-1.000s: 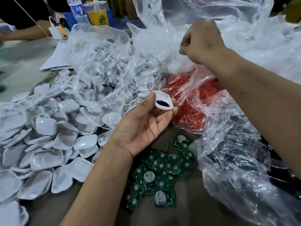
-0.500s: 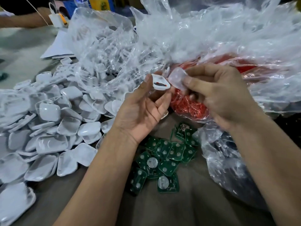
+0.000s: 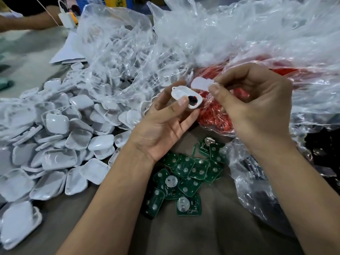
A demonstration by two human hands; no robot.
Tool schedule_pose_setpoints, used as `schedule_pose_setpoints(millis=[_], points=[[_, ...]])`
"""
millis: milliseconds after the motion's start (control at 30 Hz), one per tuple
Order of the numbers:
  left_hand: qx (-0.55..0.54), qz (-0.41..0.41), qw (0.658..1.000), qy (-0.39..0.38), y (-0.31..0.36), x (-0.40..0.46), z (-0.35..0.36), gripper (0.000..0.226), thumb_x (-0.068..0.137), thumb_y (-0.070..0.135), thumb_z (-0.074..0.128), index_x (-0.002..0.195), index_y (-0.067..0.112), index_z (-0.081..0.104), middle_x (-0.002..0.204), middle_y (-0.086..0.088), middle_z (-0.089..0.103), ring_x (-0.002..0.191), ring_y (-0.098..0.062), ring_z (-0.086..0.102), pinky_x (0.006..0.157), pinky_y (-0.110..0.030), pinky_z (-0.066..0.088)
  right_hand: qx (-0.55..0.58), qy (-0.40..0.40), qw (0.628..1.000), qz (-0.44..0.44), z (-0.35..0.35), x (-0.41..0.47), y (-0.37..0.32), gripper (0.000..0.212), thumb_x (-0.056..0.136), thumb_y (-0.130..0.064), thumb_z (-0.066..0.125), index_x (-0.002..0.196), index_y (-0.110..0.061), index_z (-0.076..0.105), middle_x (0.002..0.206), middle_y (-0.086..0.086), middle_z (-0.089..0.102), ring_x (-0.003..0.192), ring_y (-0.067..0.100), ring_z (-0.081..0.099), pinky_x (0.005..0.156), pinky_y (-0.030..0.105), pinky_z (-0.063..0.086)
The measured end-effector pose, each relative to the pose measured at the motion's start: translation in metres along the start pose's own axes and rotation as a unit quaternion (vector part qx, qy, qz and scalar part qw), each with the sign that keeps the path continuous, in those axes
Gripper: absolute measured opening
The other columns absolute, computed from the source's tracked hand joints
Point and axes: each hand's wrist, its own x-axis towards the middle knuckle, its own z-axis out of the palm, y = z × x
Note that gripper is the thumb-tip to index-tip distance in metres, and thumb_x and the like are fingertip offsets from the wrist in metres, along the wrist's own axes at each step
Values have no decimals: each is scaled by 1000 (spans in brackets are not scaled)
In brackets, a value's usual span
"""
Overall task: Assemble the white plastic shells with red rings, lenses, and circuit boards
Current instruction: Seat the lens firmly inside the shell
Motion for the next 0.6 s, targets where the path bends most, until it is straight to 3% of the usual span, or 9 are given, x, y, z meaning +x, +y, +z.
schedule_pose_setpoints(millis=[100,267,600], points=[[-1,3,1000,-20,-1,-1,0,45,72,-4,80,113,14,75,114,-13,75,102,-25,75,81,-32,63,-66,26,994,-78,3,-3,-4,10,87,-11,83,92,-15,75,88,-14,73,76,2,69,65,13,51],[-10,10,999,-30,-4,-1,1,48,65,-5,81,110,6,72,106,-16,76,95,-25,76,82,-34,63,-171,17,963,-207,5,-8,-4,4,91,-8,82,89,-5,80,92,-1,75,85,14,73,67,32,60],[-6,12,1000,-8,-1,-5,5,33,80,-5,61,111,6,65,92,-9,75,80,-17,76,85,-32,62,-177,-60,962,-197,7,-9,-2,7,91,0,78,96,-4,81,100,3,78,94,15,75,83,35,61]])
